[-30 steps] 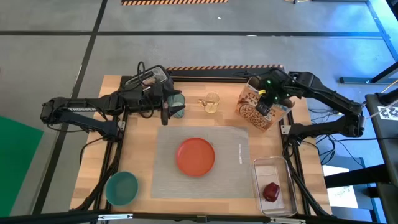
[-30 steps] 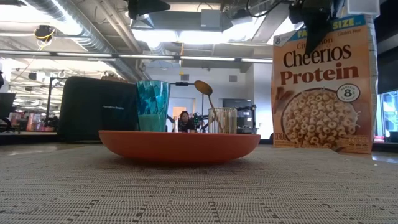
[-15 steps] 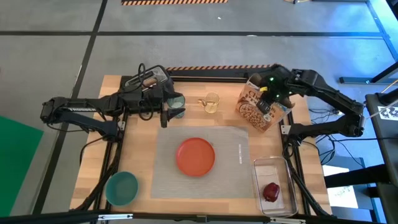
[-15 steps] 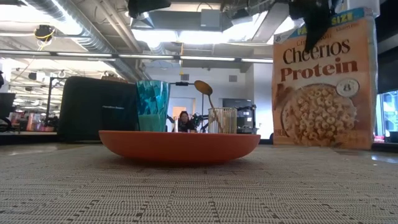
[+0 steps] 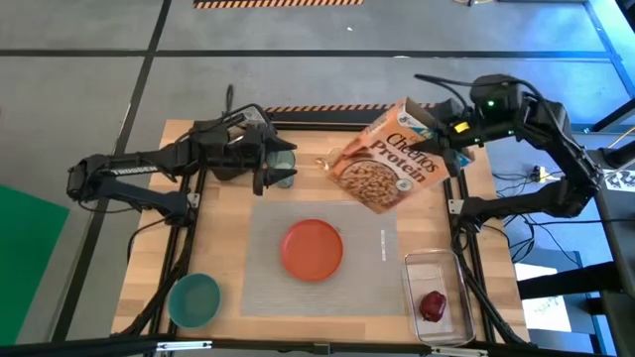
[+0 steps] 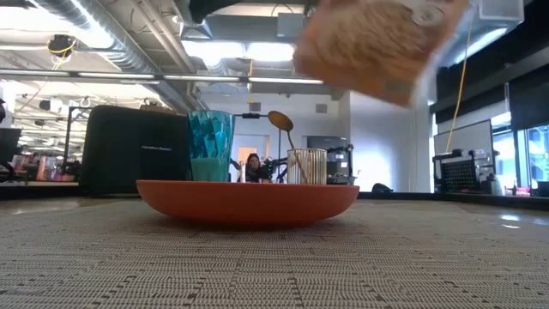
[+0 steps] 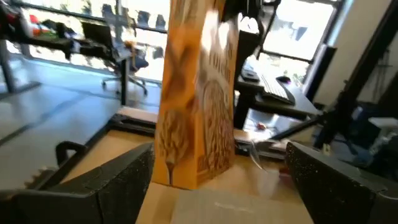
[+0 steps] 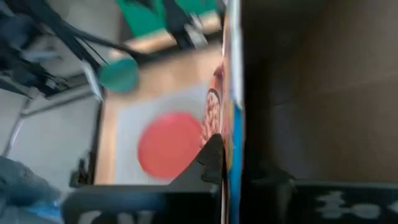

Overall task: Arrange a breakfast setting
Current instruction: Pour the cereal into the green bowl

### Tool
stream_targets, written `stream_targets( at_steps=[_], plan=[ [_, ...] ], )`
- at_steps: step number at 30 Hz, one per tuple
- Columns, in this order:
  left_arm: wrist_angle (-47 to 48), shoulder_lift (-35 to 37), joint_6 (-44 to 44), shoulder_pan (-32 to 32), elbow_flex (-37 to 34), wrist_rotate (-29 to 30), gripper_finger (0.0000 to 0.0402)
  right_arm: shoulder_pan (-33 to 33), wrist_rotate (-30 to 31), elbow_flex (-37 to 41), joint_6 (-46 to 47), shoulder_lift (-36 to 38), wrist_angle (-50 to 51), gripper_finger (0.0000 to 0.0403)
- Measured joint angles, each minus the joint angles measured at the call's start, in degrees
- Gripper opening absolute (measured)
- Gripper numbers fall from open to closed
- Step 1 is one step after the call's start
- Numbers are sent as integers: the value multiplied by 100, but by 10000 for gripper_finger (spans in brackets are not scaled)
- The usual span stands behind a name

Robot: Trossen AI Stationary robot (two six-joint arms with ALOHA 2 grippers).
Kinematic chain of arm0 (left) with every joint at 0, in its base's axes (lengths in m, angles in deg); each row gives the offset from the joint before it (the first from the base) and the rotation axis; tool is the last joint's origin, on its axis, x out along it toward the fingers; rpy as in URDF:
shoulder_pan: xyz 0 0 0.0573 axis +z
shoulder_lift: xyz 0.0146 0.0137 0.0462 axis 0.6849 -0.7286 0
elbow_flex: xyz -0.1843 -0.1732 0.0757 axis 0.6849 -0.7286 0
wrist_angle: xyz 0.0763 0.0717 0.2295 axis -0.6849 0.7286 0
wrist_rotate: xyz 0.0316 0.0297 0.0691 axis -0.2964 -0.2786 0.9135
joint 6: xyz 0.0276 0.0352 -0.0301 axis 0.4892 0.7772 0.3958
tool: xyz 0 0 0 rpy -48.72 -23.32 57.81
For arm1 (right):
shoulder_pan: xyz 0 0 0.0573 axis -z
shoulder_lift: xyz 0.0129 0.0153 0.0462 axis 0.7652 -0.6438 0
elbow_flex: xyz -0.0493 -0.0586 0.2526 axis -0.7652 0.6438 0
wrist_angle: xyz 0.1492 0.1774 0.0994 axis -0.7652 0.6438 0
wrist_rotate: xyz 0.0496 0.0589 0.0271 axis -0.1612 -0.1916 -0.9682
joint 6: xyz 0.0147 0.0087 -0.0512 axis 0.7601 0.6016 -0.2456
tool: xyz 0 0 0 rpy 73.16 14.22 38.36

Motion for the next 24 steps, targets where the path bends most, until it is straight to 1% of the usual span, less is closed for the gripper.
stream_targets(
  at_steps=[3,5,7,10,13,15,19,22,24],
  plan=[
    [237,-412,0,42,456,-316,379,-305,-63,-6,-186,-51,-727,0],
    [527,-672,12,40,796,-348,391,-469,-91,-9,-357,-132,-1005,0],
    [697,-913,76,42,1156,-295,398,-604,-102,-9,-505,-214,-1100,0],
    [849,-1205,146,42,1639,-298,397,-812,-21,-9,-703,-343,-1061,0],
    [1071,-1463,146,40,2088,-501,398,-1023,234,-9,-829,-446,-1122,0],
    [1445,-1637,146,27,2334,-646,399,-1134,364,-9,-920,-498,-1252,0],
    [1918,-1946,146,-117,2574,-600,397,-1201,447,-9,-1029,-506,-1632,0],
    [1893,-1998,159,-209,2591,-530,396,-1201,436,-9,-1047,-500,-1893,0],
    [1879,-2012,171,-264,2595,-300,396,-1201,422,-9,-1060,-502,-2013,0]
  ],
)
